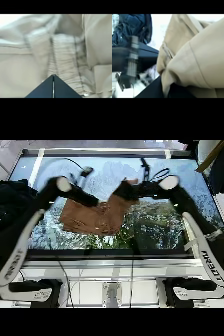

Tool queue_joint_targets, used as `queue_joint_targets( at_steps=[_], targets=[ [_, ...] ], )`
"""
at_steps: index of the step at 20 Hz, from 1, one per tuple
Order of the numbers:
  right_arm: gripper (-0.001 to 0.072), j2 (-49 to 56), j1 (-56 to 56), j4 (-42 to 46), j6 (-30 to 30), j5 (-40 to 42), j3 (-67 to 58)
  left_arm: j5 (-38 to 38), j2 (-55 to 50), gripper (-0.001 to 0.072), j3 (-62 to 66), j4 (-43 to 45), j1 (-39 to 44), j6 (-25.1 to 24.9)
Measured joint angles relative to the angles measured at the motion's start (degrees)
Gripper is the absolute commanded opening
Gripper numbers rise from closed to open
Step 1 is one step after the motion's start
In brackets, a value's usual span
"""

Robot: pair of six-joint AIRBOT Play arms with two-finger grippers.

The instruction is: Fold the clothes and pants, and hang the long-sleeved shirts on hangers.

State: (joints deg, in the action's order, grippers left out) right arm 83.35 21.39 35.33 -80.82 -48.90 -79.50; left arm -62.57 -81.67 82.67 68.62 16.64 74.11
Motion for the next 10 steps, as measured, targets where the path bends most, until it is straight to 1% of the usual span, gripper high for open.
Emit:
queue_joint_targets(
  at_steps=[3,4,5,6,7,8,10],
  targets=[
    [0.0027,3.5,9.4,1.0,3.4,12.7,0.0,-1.9,6.7,0.0013,0.0,0.0,-7.5,0.0],
    [0.0028,4.8,12.7,1.2,4.9,18.2,0.0,-2.4,8.4,0.0013,0.0,0.0,-9.6,0.0],
    [0.0061,6.1,15.6,1.4,6.4,23.5,0.0,-3.2,10.1,0.0012,0.0,0.0,-11.7,-0.2],
    [0.0311,7.5,18.5,1.6,8.0,28.4,-0.2,-3.9,11.3,0.0013,0.0,0.0,-13.3,-0.7],
    [0.0434,8.9,21.1,1.6,9.9,32.8,-0.8,-4.8,12.4,0.0013,0.0,0.0,-14.9,-1.1],
    [0.0434,10.3,23.3,1.7,11.8,36.3,-1.9,-5.5,13.1,0.0013,0.0,0.0,-16.1,-1.5],
    [0.0434,13.2,26.4,2.1,14.4,38.5,-5.6,-6.8,13.9,0.0013,0.0,0.0,-17.9,-2.0]
  ],
)
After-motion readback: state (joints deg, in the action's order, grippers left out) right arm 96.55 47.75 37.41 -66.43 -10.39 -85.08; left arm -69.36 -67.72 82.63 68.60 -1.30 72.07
